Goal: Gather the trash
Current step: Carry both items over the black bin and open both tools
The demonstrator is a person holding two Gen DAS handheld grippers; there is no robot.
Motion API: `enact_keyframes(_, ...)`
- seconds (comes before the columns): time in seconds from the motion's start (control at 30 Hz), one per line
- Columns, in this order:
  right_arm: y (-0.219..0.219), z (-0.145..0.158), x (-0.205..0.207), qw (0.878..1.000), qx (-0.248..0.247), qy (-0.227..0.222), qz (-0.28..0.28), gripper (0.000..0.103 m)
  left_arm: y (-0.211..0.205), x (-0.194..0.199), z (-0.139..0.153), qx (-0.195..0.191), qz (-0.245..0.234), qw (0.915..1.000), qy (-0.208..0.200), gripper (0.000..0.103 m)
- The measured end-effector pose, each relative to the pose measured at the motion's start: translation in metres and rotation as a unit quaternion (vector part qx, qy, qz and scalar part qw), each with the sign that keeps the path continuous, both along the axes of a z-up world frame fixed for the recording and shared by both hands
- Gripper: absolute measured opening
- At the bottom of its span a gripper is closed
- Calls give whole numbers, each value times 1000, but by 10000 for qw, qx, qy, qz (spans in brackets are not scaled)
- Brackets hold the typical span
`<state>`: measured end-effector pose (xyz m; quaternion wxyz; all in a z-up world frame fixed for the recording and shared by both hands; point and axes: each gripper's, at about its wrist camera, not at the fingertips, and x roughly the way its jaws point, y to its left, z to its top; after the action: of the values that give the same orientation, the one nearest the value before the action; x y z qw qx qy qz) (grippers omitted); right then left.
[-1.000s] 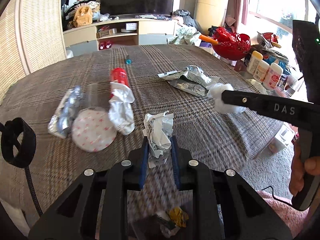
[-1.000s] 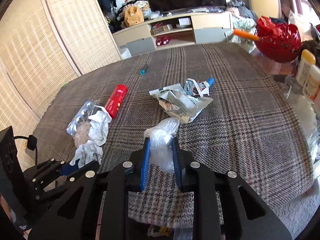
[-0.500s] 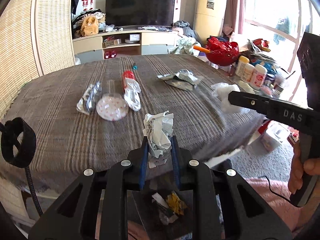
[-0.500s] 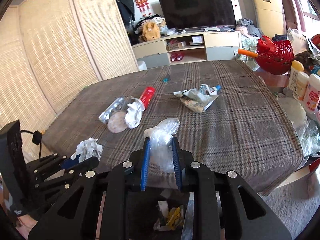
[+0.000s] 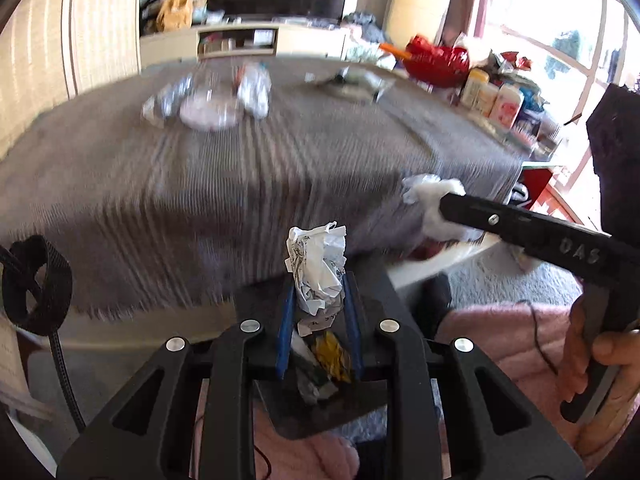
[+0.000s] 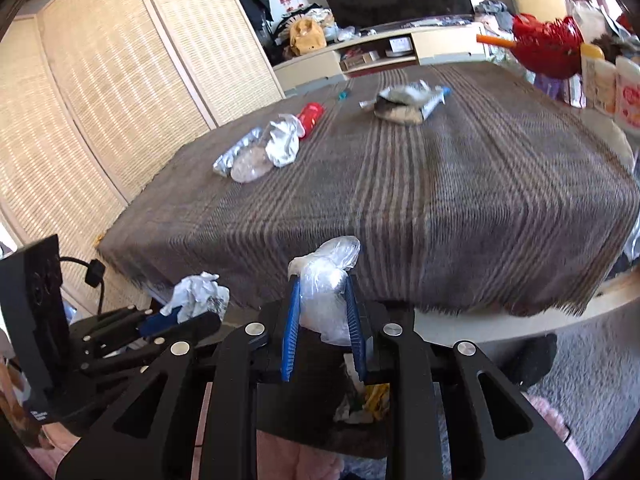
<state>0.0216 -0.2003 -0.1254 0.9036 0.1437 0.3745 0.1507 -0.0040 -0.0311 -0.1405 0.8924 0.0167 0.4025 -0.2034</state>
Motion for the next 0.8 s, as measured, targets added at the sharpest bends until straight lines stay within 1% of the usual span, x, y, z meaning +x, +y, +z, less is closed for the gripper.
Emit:
enact_keyframes(0.2,9,-21,-6,9992,-358,129,-117,25,4,0,-33,83,64,9994,336,22)
enact_keyframes(0.3,13,-35,-2,9985,-365,407,-9,25,6,3,-48,66,119,9986,518,22)
enact_keyframes(0.47,17,-55,4,9957,-340,852,120,25,4,5,-70,118,81,9970,764,22)
enact_keyframes(0.6,16,-62,7,9945,-290,1008,78,25,4,7,-80,118,40,9959,901,22)
enact_keyframes(0.77,19,-64,8,9940,-294,1046,87,26,1,10,-79,78,4,9956,936,23)
enact_keyframes(0.8,19,-64,9,9939,-287,1061,80,27,0,10,-78,74,4,9956,937,26)
